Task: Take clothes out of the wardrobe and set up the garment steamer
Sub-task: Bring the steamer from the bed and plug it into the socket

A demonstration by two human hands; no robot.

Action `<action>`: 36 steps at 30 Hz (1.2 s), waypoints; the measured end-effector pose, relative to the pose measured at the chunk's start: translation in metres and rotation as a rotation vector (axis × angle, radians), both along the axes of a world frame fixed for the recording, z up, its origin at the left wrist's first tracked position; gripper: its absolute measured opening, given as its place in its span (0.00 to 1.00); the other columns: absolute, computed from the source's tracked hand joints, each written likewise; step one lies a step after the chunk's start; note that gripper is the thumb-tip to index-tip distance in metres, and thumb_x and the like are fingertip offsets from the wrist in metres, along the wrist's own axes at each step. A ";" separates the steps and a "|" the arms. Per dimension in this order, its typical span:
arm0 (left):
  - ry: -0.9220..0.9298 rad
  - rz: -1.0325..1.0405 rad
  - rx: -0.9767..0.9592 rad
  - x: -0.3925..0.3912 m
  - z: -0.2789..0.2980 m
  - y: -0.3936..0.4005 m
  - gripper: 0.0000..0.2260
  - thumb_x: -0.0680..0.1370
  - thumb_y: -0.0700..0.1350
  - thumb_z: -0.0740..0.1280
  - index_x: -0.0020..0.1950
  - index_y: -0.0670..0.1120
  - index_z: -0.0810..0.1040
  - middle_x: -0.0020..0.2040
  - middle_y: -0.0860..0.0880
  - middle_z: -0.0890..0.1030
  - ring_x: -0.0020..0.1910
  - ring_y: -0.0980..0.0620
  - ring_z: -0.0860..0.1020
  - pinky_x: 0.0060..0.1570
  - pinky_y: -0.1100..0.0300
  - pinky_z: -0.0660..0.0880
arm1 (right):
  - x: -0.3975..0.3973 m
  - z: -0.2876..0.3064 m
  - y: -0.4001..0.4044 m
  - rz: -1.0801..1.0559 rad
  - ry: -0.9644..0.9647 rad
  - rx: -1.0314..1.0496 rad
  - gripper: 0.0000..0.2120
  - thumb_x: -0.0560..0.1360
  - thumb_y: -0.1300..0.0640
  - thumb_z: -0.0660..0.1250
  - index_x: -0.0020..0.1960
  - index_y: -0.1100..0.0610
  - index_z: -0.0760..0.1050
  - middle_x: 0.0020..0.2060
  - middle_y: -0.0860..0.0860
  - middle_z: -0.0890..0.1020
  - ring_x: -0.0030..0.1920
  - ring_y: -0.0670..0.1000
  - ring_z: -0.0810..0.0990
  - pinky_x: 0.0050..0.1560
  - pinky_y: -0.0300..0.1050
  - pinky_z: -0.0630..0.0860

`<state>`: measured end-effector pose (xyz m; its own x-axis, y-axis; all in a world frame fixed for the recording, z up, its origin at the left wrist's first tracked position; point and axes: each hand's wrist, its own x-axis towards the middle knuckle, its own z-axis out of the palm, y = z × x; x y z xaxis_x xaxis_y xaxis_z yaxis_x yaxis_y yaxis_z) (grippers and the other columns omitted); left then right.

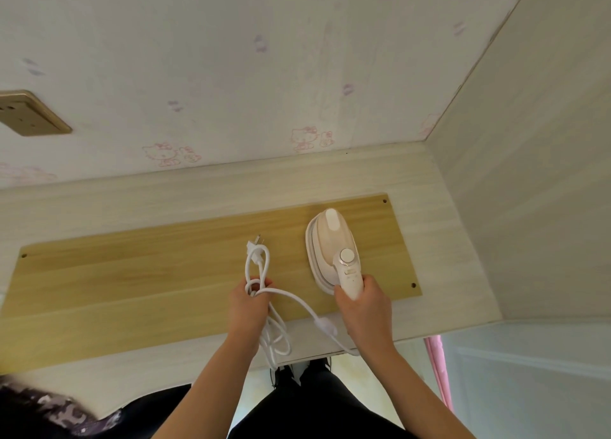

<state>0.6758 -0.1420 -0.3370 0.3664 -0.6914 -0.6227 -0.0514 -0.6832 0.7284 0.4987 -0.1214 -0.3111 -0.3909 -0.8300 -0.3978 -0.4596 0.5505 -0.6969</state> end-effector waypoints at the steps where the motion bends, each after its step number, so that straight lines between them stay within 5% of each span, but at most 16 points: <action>1: -0.001 -0.002 0.003 0.000 0.000 0.000 0.07 0.77 0.37 0.64 0.46 0.47 0.81 0.39 0.45 0.78 0.35 0.49 0.74 0.35 0.56 0.74 | 0.000 0.000 0.000 0.004 -0.003 0.005 0.11 0.71 0.51 0.70 0.47 0.56 0.73 0.37 0.50 0.79 0.36 0.49 0.78 0.31 0.42 0.72; 12: 0.226 -0.060 -0.074 0.026 0.031 -0.012 0.07 0.72 0.34 0.71 0.44 0.46 0.84 0.45 0.46 0.85 0.44 0.49 0.80 0.46 0.55 0.77 | 0.001 0.009 -0.012 0.046 -0.007 0.085 0.13 0.72 0.49 0.67 0.49 0.55 0.69 0.38 0.50 0.78 0.37 0.53 0.80 0.36 0.55 0.81; 16: 0.324 -0.060 -0.084 0.034 0.038 -0.007 0.09 0.71 0.32 0.72 0.48 0.42 0.84 0.42 0.48 0.85 0.43 0.51 0.81 0.44 0.58 0.75 | 0.001 0.020 -0.010 0.300 0.407 0.130 0.27 0.75 0.48 0.65 0.67 0.60 0.61 0.59 0.56 0.72 0.55 0.59 0.73 0.49 0.49 0.72; 19: 0.384 -0.010 -0.105 0.034 0.041 -0.004 0.09 0.72 0.32 0.71 0.50 0.41 0.82 0.41 0.49 0.82 0.40 0.53 0.80 0.40 0.62 0.74 | 0.015 0.039 -0.016 0.389 0.583 -0.125 0.28 0.75 0.52 0.66 0.70 0.61 0.61 0.64 0.59 0.68 0.63 0.61 0.66 0.60 0.52 0.68; 24: 0.477 0.031 -0.148 0.036 0.047 -0.003 0.15 0.71 0.33 0.72 0.56 0.44 0.80 0.48 0.45 0.83 0.46 0.50 0.81 0.49 0.57 0.76 | 0.049 0.054 -0.036 0.726 0.432 -0.151 0.21 0.80 0.47 0.58 0.67 0.58 0.68 0.65 0.55 0.70 0.67 0.56 0.63 0.66 0.50 0.66; 27: 0.470 0.048 -0.163 0.040 0.052 -0.001 0.14 0.73 0.40 0.72 0.59 0.46 0.80 0.43 0.47 0.80 0.42 0.50 0.78 0.47 0.55 0.74 | 0.067 0.053 -0.045 0.807 0.104 0.047 0.18 0.80 0.46 0.57 0.62 0.57 0.73 0.54 0.54 0.80 0.54 0.54 0.78 0.55 0.51 0.75; 30: 0.431 0.123 -0.170 0.045 0.056 -0.002 0.14 0.74 0.51 0.70 0.54 0.45 0.81 0.41 0.47 0.79 0.40 0.50 0.77 0.47 0.52 0.73 | 0.075 0.052 -0.048 0.819 -0.108 0.092 0.15 0.80 0.48 0.59 0.42 0.56 0.77 0.37 0.51 0.81 0.37 0.54 0.79 0.42 0.48 0.78; 32: 0.473 0.220 -0.188 0.051 0.057 -0.003 0.17 0.79 0.57 0.61 0.53 0.46 0.80 0.44 0.48 0.81 0.43 0.50 0.78 0.49 0.53 0.73 | 0.071 0.052 -0.049 0.756 -0.236 0.086 0.15 0.80 0.49 0.59 0.37 0.53 0.75 0.30 0.45 0.76 0.32 0.49 0.75 0.37 0.40 0.74; 36: 0.601 0.415 -0.256 0.069 0.061 -0.009 0.25 0.82 0.60 0.49 0.56 0.45 0.79 0.43 0.49 0.82 0.46 0.50 0.78 0.49 0.57 0.70 | 0.049 0.042 -0.057 0.369 -0.455 0.034 0.16 0.80 0.50 0.60 0.36 0.55 0.73 0.23 0.45 0.68 0.24 0.45 0.69 0.36 0.46 0.76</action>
